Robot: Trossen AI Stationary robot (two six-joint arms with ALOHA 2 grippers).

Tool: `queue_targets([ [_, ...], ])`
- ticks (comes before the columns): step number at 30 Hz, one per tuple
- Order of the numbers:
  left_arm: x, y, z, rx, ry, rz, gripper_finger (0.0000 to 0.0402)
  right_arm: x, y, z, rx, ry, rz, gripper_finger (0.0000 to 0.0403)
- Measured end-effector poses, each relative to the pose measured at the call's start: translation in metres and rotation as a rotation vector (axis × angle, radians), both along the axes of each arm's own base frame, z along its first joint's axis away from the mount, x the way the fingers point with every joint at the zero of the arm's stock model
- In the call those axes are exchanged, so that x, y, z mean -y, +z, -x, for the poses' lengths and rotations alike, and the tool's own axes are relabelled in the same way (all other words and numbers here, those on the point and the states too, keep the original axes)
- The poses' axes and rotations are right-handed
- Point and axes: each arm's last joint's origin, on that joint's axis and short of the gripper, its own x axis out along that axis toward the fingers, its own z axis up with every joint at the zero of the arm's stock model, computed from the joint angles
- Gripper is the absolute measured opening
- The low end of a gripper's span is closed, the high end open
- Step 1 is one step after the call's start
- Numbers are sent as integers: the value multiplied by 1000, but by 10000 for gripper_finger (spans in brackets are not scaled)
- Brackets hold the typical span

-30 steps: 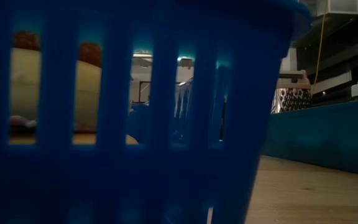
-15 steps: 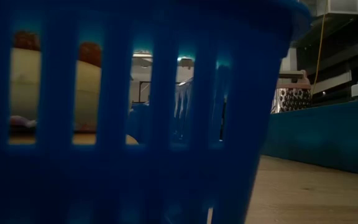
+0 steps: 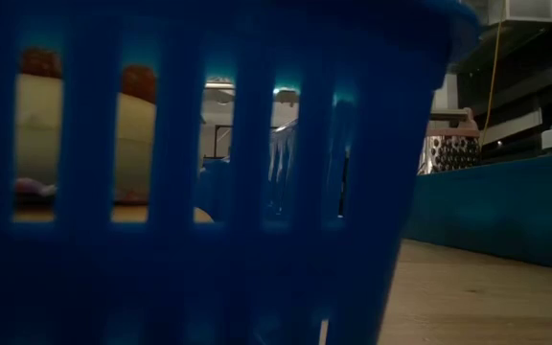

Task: Pick & Place Food Item
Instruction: Return to Home Position

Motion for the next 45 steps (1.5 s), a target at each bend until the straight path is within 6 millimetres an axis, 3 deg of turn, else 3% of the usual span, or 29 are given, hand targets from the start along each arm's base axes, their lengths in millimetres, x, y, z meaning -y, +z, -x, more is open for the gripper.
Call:
queue_targets([
  [24,1,-6,-2,1,17,-135,214,-1,-3,-3,-21,-26,37,217],
  [45,2,-7,-2,-8,-2,-120,214,-1,-3,-3,-20,-28,36,217],
])
